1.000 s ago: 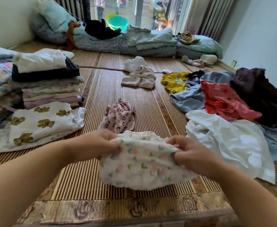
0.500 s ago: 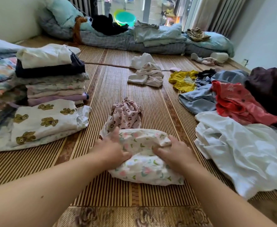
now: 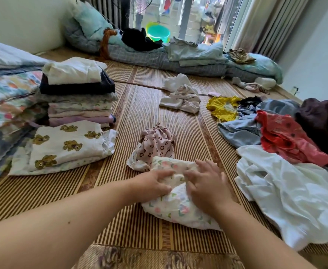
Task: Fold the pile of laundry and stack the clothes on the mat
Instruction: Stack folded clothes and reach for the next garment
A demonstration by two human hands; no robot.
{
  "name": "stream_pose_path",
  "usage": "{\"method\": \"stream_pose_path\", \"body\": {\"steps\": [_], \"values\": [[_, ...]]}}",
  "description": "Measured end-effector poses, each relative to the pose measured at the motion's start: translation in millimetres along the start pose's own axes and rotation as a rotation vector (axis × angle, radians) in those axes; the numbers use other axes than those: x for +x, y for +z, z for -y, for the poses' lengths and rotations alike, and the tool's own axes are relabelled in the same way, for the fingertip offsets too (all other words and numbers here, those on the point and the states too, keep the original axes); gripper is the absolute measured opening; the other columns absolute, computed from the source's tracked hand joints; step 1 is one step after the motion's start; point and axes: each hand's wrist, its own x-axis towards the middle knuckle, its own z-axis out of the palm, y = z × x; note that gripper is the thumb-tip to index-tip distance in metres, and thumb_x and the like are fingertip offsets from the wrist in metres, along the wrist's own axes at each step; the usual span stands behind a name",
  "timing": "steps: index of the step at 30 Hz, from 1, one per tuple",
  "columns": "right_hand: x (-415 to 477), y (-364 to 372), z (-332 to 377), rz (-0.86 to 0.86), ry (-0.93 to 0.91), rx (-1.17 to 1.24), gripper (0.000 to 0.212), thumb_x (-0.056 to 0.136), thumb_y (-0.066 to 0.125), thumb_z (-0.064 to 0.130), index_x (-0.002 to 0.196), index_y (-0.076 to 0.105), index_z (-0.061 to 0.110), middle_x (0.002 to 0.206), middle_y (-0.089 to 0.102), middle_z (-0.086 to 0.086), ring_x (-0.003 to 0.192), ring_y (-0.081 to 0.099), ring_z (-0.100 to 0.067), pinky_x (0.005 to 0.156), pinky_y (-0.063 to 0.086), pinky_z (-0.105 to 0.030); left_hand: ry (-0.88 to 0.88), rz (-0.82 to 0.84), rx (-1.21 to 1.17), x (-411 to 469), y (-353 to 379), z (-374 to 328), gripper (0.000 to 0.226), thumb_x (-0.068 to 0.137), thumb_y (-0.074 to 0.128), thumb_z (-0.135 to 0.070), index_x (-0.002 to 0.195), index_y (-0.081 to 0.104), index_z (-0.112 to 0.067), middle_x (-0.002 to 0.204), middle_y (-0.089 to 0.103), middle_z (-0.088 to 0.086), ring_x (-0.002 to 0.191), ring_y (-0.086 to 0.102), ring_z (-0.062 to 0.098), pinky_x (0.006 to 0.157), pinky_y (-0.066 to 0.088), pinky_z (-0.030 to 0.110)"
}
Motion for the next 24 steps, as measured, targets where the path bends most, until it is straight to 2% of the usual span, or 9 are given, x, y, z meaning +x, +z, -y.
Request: {"method": "stream_pose_path", "body": {"steps": [1,3,6,9,13,16,19,22,24], "values": [[-3,2,-1,0.150,0.147,-0.030,0.049,0.091,0.036,0.057,0.137,0.044,0.042,0.153,0.028,0.004,0.146,0.014,-0.027,0.112,0.013,-0.063,-0.024,0.008,0.038,-1,0,0,0.064,0.093,0.060,-0.019,0.146,0.033,-0.043,0.135,0.044,0.006,0.095,0.064,0.020,0.087,0.057,0.037],[-8,3,-8,0.299,0.432,-0.011,0.079,0.084,0.026,0.077,0.148,0.031,0.030,0.155,0.026,-0.006,0.143,0.018,-0.033,0.112,0.018,-0.061,-0.064,-0.030,0.113,0,4,1,0.069,0.090,0.060,-0.010,0.148,0.033,-0.036,0.132,0.047,0.002,0.100,0.063,0.020,0.088,0.056,0.035],[-14,1,-16,0.274,0.541,-0.040,0.090,0.078,0.029,0.084,0.143,0.040,0.023,0.140,0.038,-0.016,0.126,0.037,-0.033,0.105,0.036,-0.048,-0.076,-0.033,0.110,3,14,2,0.078,0.088,0.058,-0.002,0.152,0.024,-0.029,0.108,0.049,-0.007,0.082,0.061,0.012,0.065,0.054,0.019],[-16,-2,-11,0.268,0.543,0.008,0.076,0.077,0.045,0.079,0.134,0.049,0.027,0.130,0.046,-0.014,0.112,0.048,-0.028,0.094,0.043,-0.036,-0.064,-0.036,0.069,4,15,5,0.087,0.084,0.060,0.000,0.155,0.017,-0.028,0.105,0.051,-0.004,0.070,0.056,0.009,0.058,0.049,0.018],[-22,-1,-1,0.229,0.399,0.138,0.031,0.089,0.060,0.049,0.099,0.062,0.019,0.096,0.065,0.001,0.078,0.058,-0.011,0.054,0.037,-0.022,-0.037,-0.003,-0.021,-5,8,5,0.090,0.080,0.062,0.001,0.153,0.019,-0.028,0.108,0.057,0.003,0.070,0.058,0.009,0.055,0.048,0.018],[-30,1,6,0.130,0.307,0.270,0.018,0.092,0.062,0.041,0.089,0.062,0.023,0.084,0.065,0.006,0.076,0.059,-0.011,0.058,0.040,-0.026,0.006,-0.003,-0.054,-17,-3,7,0.084,0.079,0.062,0.004,0.151,0.027,-0.024,0.103,0.056,-0.001,0.068,0.059,0.008,0.052,0.047,0.016],[-28,-6,20,0.088,0.292,0.608,0.014,0.090,0.066,0.031,0.089,0.067,0.017,0.077,0.071,-0.001,0.072,0.066,-0.021,0.061,0.050,-0.033,0.069,-0.044,-0.187,-33,-27,16,0.094,0.079,0.058,0.010,0.154,0.017,-0.029,0.104,0.047,-0.010,0.063,0.057,0.008,0.056,0.050,0.019],[-10,-21,52,0.122,0.228,0.980,0.016,0.089,0.066,0.023,0.099,0.067,0.011,0.086,0.074,-0.008,0.078,0.072,-0.028,0.066,0.060,-0.041,0.141,-0.120,-0.323,-55,-64,31,0.090,0.082,0.056,0.013,0.153,0.021,-0.029,0.120,0.048,-0.003,0.059,0.058,0.011,0.056,0.052,0.021],[14,-28,81,0.155,0.142,1.070,0.019,0.088,0.067,0.023,0.104,0.065,0.013,0.092,0.074,-0.010,0.082,0.073,-0.029,0.069,0.061,-0.046,0.192,-0.207,-0.371,-71,-92,42,0.086,0.083,0.055,0.013,0.152,0.024,-0.027,0.133,0.046,0.006,0.063,0.056,0.019,0.059,0.052,0.026]]}}
